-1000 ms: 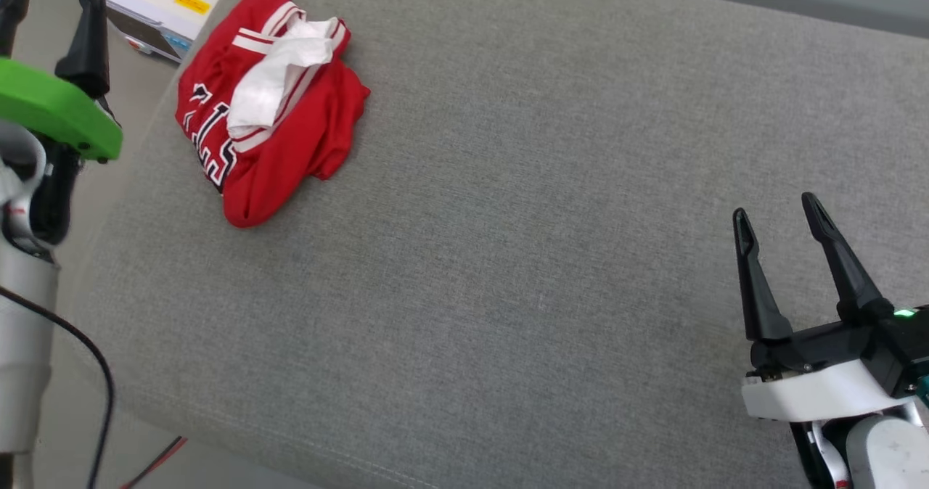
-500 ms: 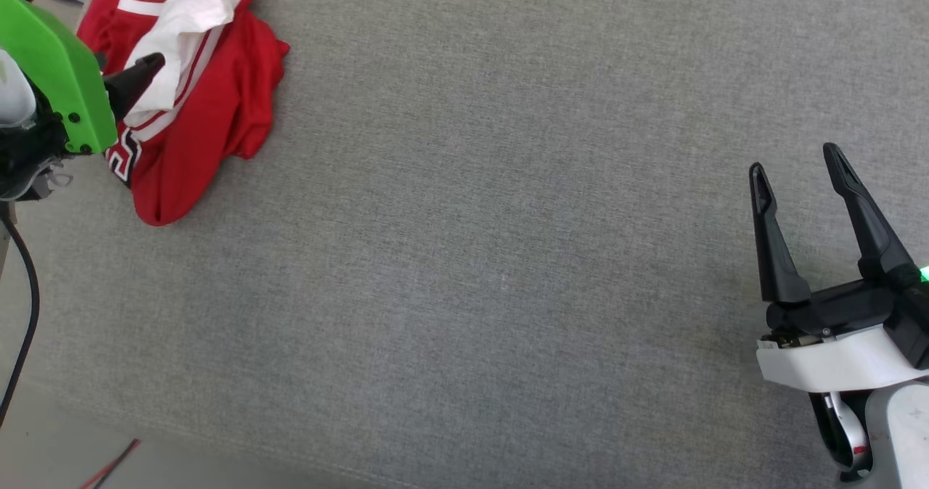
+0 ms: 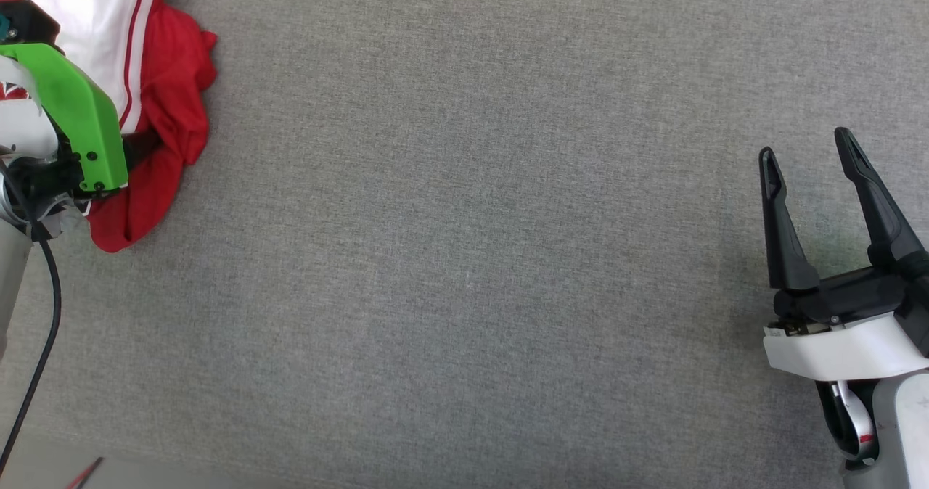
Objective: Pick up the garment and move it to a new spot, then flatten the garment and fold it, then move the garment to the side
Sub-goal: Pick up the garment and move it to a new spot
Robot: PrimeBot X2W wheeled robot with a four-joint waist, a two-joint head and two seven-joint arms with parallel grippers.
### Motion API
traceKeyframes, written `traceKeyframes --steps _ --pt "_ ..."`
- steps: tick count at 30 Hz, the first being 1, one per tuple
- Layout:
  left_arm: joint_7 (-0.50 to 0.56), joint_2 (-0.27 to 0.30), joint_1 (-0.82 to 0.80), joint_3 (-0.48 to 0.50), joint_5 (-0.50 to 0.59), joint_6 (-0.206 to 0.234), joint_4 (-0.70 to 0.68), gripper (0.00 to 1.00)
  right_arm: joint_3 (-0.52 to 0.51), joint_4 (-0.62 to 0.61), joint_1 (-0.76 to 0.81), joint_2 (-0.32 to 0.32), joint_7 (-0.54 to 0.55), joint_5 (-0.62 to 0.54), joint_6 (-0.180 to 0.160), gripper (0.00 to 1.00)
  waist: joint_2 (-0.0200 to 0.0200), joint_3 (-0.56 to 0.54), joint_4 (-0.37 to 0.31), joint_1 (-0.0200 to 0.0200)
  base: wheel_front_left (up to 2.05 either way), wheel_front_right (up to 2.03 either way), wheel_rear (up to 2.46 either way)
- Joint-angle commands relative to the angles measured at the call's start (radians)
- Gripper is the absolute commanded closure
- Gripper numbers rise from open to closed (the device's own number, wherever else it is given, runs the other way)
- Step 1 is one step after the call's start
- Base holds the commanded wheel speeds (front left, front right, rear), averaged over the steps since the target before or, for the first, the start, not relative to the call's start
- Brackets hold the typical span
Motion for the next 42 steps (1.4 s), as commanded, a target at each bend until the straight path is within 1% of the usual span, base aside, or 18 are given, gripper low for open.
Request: traceKeyframes --steps 1,2,5,8,11,14,19,22,24,28,29,33,37,42 --pt "0.003 -0.044 0.031 -0.037 -0.007 -0.003 0.018 0.00 -0.004 0.001 -0.012 -0.003 -0.009 0.006 -0.001 0.00 -0.0002 -0.004 0.004 0.0000 0.00 0.00 0.00" --pt "-0.007 -0.046 0.028 -0.048 -0.007 -0.003 0.016 1.00 -0.007 0.003 -0.010 -0.003 -0.009 0.007 -0.001 0.00 -0.0002 -0.009 0.006 0.0000 0.00 0.00 0.00" --pt "-0.071 -0.035 0.012 -0.073 0.008 -0.003 0.003 1.00 -0.011 0.008 -0.005 -0.003 -0.009 0.011 -0.001 0.00 -0.0002 -0.033 0.015 0.0000 0.00 0.00 0.00" --pt "-0.163 -0.008 -0.015 -0.105 0.044 -0.003 -0.021 1.00 -0.009 0.016 0.004 0.004 -0.009 0.017 -0.001 0.00 -0.0002 -0.075 0.022 0.0000 0.00 0.00 0.00" --pt "-0.234 0.011 -0.037 -0.133 0.063 -0.003 -0.046 1.00 -0.008 0.028 0.022 0.017 -0.009 0.024 -0.001 0.00 -0.0002 -0.128 0.029 0.0000 0.00 0.00 0.00" --pt "-0.290 0.037 -0.061 -0.168 0.078 -0.003 -0.100 1.00 -0.007 0.035 0.040 0.035 -0.009 0.029 -0.001 0.00 -0.0002 -0.174 0.032 0.0000 0.00 0.00 0.00" --pt "-0.331 0.070 -0.083 -0.262 0.108 -0.003 -0.228 1.00 -0.013 0.047 0.066 0.060 -0.009 0.037 -0.001 0.00 -0.0002 -0.241 0.027 0.0000 0.00 0.00 0.00" --pt "-0.342 0.072 -0.088 -0.315 0.121 -0.003 -0.307 1.00 -0.018 0.051 0.081 0.074 -0.009 0.041 -0.001 0.00 -0.0002 -0.273 0.017 0.0000 0.00 0.00 0.00" --pt "-0.346 0.062 -0.089 -0.349 0.131 -0.003 -0.356 1.00 -0.019 0.052 0.089 0.082 -0.009 0.043 -0.001 0.00 -0.0002 -0.287 0.005 0.0000 0.00 0.00 0.00" --pt "-0.355 0.014 -0.085 -0.412 0.152 -0.003 -0.436 1.00 -0.022 0.051 0.093 0.098 -0.009 0.046 -0.001 0.00 -0.0002 -0.302 -0.033 0.0000 0.00 0.00 0.00" --pt "-0.358 -0.023 -0.087 -0.445 0.167 -0.003 -0.461 1.00 -0.023 0.050 0.092 0.105 -0.009 0.048 -0.001 0.00 -0.0002 -0.301 -0.055 0.0000 0.00 0.00 0.00" --pt "-0.382 -0.113 -0.101 -0.502 0.180 -0.003 -0.479 1.00 -0.023 0.048 0.084 0.114 -0.009 0.051 -0.001 0.00 -0.0002 -0.284 -0.106 0.0000 0.00 0.00 0.00" --pt "-0.429 -0.228 -0.137 -0.543 0.187 -0.003 -0.439 1.00 -0.027 0.044 0.070 0.121 -0.009 0.053 -0.001 0.00 -0.0002 -0.254 -0.163 0.0000 0.00 0.00 0.00" --pt "-0.501 -0.380 -0.176 -0.607 0.215 -0.003 -0.329 1.00 -0.046 0.038 0.055 0.127 -0.009 0.055 -0.001 0.00 -0.0002 -0.212 -0.228 0.0000 0.00 0.00 0.00"
